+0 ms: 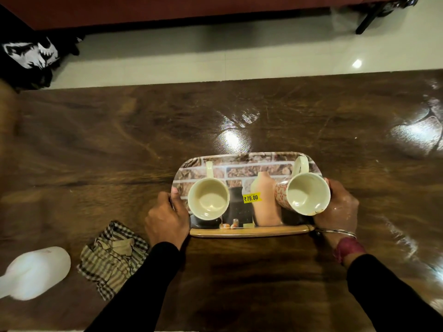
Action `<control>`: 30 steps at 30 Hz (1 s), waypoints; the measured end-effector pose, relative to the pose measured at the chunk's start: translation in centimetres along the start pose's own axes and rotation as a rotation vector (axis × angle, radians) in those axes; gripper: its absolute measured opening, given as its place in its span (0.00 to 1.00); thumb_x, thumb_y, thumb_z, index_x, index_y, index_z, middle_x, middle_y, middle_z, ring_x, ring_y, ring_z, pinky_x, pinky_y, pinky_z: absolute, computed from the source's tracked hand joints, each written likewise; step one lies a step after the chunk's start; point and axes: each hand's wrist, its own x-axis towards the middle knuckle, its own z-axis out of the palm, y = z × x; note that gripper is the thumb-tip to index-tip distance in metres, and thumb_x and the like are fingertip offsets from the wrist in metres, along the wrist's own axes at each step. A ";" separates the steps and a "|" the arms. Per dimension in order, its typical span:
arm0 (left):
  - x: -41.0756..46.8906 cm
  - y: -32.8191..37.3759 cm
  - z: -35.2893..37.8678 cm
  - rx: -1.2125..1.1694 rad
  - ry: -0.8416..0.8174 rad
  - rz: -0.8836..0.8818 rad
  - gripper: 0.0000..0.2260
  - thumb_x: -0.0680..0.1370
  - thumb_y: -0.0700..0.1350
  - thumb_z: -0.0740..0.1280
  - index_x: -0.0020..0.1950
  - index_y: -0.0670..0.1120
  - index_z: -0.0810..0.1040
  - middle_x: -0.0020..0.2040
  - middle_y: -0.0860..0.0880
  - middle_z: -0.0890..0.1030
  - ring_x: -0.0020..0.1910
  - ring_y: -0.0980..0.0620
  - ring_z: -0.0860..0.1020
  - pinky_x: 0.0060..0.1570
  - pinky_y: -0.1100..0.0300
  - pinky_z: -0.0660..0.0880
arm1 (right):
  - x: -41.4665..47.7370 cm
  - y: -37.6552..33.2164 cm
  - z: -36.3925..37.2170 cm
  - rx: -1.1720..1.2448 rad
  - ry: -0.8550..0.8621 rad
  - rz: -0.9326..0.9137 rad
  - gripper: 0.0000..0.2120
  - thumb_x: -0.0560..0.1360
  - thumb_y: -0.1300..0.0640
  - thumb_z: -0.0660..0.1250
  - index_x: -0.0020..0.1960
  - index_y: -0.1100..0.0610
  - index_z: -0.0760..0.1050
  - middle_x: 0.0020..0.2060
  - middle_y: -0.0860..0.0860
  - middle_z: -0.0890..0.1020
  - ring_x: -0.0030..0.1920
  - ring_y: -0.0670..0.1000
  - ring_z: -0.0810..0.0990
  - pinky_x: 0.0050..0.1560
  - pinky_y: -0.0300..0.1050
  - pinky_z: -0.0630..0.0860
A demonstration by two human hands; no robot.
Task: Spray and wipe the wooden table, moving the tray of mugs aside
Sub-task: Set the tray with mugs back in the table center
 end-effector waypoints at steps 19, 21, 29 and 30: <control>-0.4 -2.4 -1.1 -0.070 0.036 -0.075 0.17 0.84 0.50 0.63 0.43 0.39 0.76 0.34 0.35 0.80 0.31 0.34 0.79 0.31 0.52 0.69 | -0.8 -2.2 0.8 0.009 -0.037 0.048 0.06 0.82 0.63 0.70 0.54 0.65 0.83 0.42 0.63 0.86 0.40 0.63 0.84 0.40 0.58 0.80; -0.6 -2.1 -0.9 -0.076 0.032 -0.059 0.17 0.84 0.51 0.62 0.42 0.39 0.75 0.34 0.36 0.80 0.32 0.35 0.78 0.32 0.52 0.69 | -0.9 -1.8 0.5 -0.004 -0.035 0.049 0.06 0.81 0.64 0.71 0.55 0.64 0.83 0.43 0.63 0.86 0.41 0.63 0.84 0.41 0.59 0.80; -1.0 -1.4 0.2 -0.102 0.019 -0.043 0.16 0.84 0.51 0.64 0.42 0.41 0.75 0.32 0.38 0.80 0.31 0.36 0.78 0.32 0.55 0.65 | -0.8 -0.8 -0.4 -0.059 -0.028 0.063 0.05 0.78 0.65 0.75 0.52 0.65 0.82 0.40 0.63 0.85 0.39 0.64 0.83 0.40 0.56 0.79; -1.0 -1.4 0.2 -0.108 0.015 -0.040 0.16 0.84 0.51 0.64 0.42 0.41 0.75 0.32 0.38 0.80 0.30 0.36 0.78 0.32 0.56 0.65 | -0.8 -0.8 -0.4 -0.050 -0.034 0.069 0.04 0.78 0.64 0.74 0.51 0.64 0.82 0.40 0.63 0.85 0.39 0.63 0.83 0.40 0.57 0.80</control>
